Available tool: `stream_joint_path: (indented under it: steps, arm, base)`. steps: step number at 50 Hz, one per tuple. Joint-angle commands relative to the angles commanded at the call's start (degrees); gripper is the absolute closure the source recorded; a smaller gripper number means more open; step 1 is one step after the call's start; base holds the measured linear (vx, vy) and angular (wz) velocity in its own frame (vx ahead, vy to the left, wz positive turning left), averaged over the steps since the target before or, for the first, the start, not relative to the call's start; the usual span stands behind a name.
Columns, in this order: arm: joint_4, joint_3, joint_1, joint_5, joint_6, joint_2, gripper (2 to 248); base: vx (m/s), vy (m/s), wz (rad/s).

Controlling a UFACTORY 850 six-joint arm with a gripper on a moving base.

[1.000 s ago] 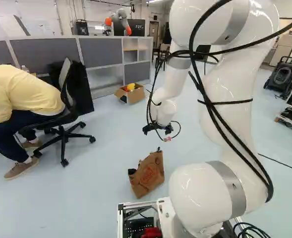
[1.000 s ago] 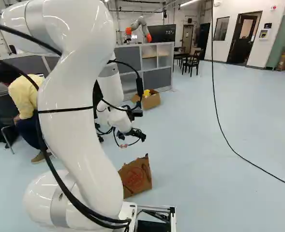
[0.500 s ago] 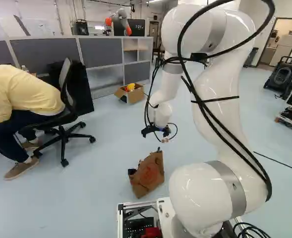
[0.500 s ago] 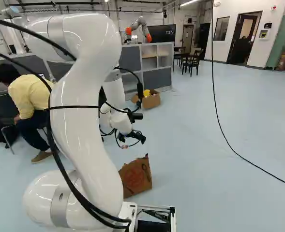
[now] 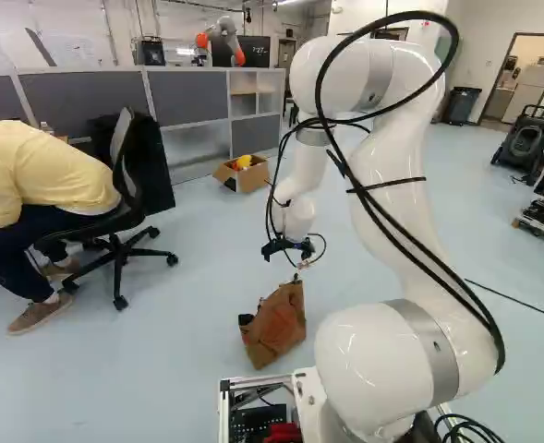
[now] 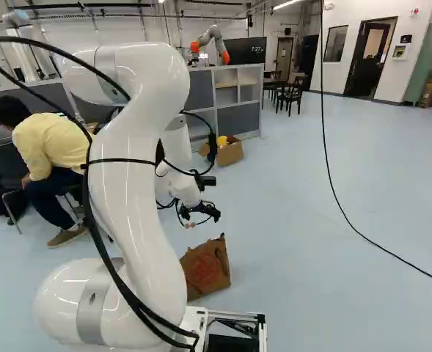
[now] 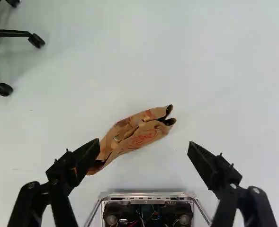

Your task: Pick up the grocery bag from the ground

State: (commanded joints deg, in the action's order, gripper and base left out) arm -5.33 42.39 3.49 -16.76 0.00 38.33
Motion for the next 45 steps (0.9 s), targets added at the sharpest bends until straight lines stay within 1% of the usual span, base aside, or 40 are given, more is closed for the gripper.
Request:
stream_joint_path:
  steps: [23,29,32,35,45]
  arm:
    - [0.0,3.2,0.0,0.0,0.0,5.4,3]
    - [0.6,4.0,0.0,0.0,0.2,6.8,3]
    - [1.1,4.5,0.0,0.0,1.3,7.5,3]
    - [1.7,4.9,0.0,0.0,3.1,8.2,3]
    - [3.0,6.4,0.0,0.0,10.5,10.6,3]
  base:
    - [0.0,0.0,0.0]
    - [0.0,0.0,0.0]
    - [0.0,0.0,0.0]
    - [0.0,0.0,0.0]
    - [0.0,0.0,0.0]
